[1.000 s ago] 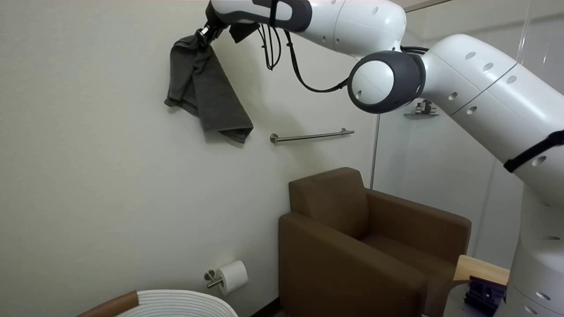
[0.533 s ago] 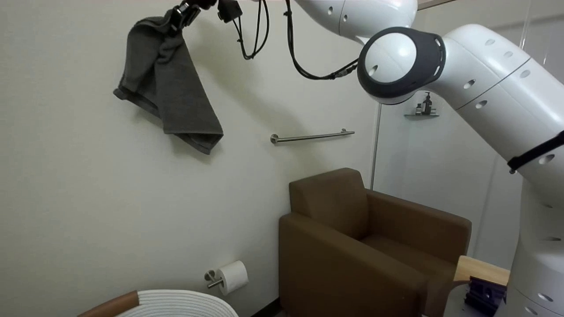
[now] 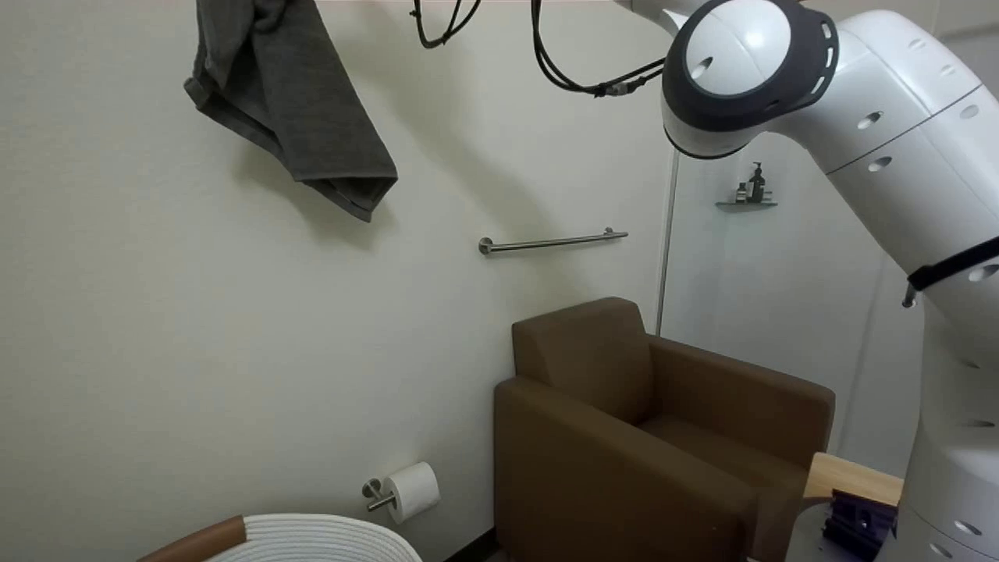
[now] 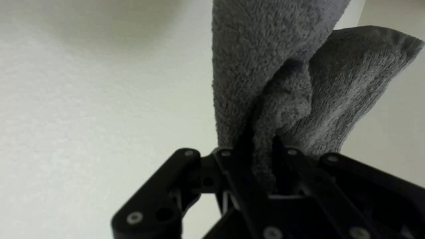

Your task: Put the towels in the laundry hamper

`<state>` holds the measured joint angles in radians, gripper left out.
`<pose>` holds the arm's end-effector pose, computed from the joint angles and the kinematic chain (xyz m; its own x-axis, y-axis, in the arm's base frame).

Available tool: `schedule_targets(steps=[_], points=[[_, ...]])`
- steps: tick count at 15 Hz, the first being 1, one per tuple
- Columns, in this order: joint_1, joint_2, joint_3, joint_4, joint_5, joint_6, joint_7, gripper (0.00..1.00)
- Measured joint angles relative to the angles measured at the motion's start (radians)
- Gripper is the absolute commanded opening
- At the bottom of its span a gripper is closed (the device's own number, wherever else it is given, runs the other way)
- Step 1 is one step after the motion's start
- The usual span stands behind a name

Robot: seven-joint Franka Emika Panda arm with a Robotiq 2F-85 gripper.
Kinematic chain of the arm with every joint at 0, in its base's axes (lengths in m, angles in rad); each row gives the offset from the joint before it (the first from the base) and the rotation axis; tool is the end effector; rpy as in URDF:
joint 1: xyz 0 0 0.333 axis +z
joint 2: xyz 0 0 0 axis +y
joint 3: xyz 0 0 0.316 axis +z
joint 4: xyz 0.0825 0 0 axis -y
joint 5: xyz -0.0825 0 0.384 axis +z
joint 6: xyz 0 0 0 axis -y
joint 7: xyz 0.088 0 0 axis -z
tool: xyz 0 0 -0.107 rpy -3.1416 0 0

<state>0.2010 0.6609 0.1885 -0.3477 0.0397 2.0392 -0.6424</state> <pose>0.6508 0.1791 0.8296 0.1980 0.6034 0.7724 0.5973 -0.6991 0.3930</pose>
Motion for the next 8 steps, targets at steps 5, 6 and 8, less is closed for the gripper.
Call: schedule_targets(steps=[5, 6, 8], points=[[0.045, -0.035, -0.008, 0.001, -0.005, 0.117, 0.000, 0.11], [0.045, -0.035, -0.008, 0.001, -0.005, 0.118, 0.000, 0.11], [0.045, -0.034, -0.012, 0.001, -0.005, 0.118, 0.000, 0.05]])
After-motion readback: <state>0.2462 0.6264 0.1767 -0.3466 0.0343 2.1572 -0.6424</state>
